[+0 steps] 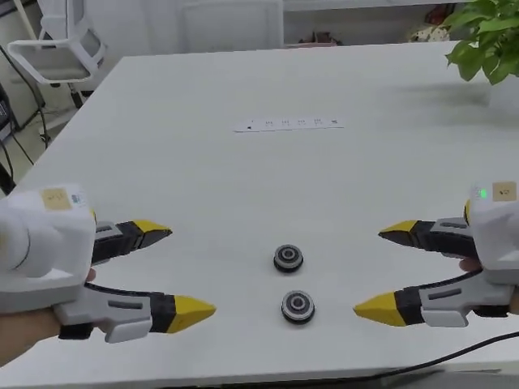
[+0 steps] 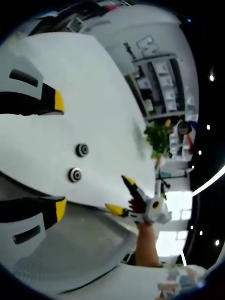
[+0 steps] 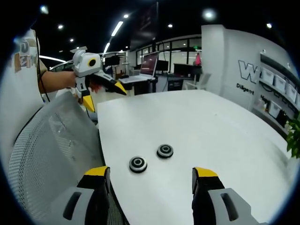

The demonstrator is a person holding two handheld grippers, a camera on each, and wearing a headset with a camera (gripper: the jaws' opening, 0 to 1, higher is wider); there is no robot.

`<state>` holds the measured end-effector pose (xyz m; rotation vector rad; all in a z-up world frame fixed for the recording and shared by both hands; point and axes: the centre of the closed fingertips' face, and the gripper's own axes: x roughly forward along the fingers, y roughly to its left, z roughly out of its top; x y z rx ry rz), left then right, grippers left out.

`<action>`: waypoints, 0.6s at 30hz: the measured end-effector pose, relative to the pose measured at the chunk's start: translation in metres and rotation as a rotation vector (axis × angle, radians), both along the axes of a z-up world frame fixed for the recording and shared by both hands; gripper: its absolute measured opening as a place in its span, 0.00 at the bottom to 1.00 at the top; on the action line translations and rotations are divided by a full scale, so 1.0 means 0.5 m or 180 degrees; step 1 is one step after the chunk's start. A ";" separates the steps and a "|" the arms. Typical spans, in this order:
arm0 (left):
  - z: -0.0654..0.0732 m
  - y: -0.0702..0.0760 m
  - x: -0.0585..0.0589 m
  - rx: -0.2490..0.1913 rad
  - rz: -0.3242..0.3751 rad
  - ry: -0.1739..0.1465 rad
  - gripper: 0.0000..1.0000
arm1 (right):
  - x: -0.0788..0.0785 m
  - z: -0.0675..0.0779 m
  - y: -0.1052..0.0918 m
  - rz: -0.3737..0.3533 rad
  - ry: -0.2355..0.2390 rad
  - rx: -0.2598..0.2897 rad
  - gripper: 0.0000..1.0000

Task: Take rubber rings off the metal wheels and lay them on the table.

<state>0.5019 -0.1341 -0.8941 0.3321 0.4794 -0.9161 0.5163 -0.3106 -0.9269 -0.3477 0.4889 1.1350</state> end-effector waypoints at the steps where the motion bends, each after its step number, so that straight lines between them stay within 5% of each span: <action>1: -0.002 -0.001 0.002 0.0010 -0.0011 0.0005 0.71 | 0.001 -0.002 0.001 0.0010 -0.0001 -0.0008 0.69; 18: -0.031 -0.047 0.032 0.0105 -0.0288 0.0131 0.65 | 0.019 -0.033 0.028 0.0250 0.0033 -0.0109 0.63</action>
